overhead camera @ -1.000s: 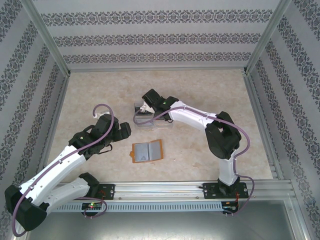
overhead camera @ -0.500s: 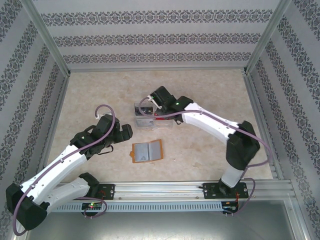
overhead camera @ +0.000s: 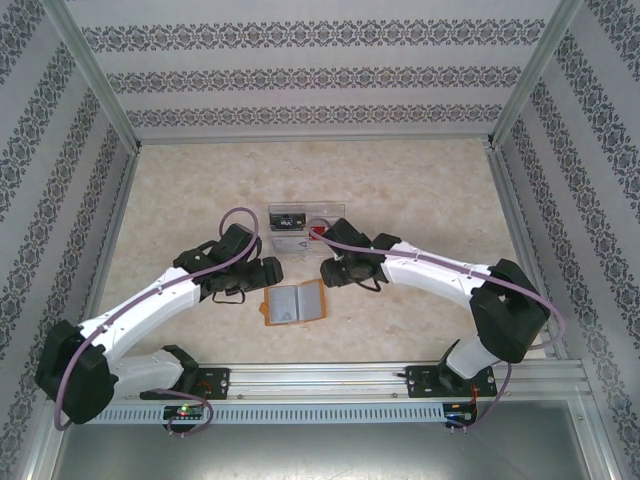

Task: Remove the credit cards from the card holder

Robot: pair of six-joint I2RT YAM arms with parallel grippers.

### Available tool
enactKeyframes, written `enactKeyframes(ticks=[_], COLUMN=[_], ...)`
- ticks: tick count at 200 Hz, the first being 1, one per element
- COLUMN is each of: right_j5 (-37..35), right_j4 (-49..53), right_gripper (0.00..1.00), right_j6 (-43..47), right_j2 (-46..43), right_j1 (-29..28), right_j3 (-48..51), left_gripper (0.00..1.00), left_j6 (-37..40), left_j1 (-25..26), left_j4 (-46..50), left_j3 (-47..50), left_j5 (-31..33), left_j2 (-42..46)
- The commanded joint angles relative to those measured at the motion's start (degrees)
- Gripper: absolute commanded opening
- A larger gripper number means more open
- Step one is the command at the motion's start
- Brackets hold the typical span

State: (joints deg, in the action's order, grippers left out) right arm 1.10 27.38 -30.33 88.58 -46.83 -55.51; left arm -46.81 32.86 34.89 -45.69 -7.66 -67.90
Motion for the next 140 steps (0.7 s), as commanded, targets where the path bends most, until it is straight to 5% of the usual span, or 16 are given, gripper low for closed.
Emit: enactKeyframes(ticks=[1, 51, 140], right_j5=[5.54, 7.13, 6.88], right_j4=[-6.95, -11.25, -11.93], right_gripper=[0.43, 0.41, 0.14], right_j6=[-8.74, -12.97, -15.53], right_j2=[-2.14, -1.48, 1.95], right_j1=[-1.43, -3.43, -4.45], right_j3=[3.67, 8.54, 8.40], left_gripper=[0.79, 0.67, 0.43], left_j6=[-1.26, -2.00, -2.43], left_j1=[-0.43, 1.13, 2.67], left_j4=[-2.71, -4.81, -8.58], left_j3=[0.61, 1.55, 5.63], left_j5=[-4.90, -7.05, -10.31], left_j2=[-2.78, -7.01, -9.78])
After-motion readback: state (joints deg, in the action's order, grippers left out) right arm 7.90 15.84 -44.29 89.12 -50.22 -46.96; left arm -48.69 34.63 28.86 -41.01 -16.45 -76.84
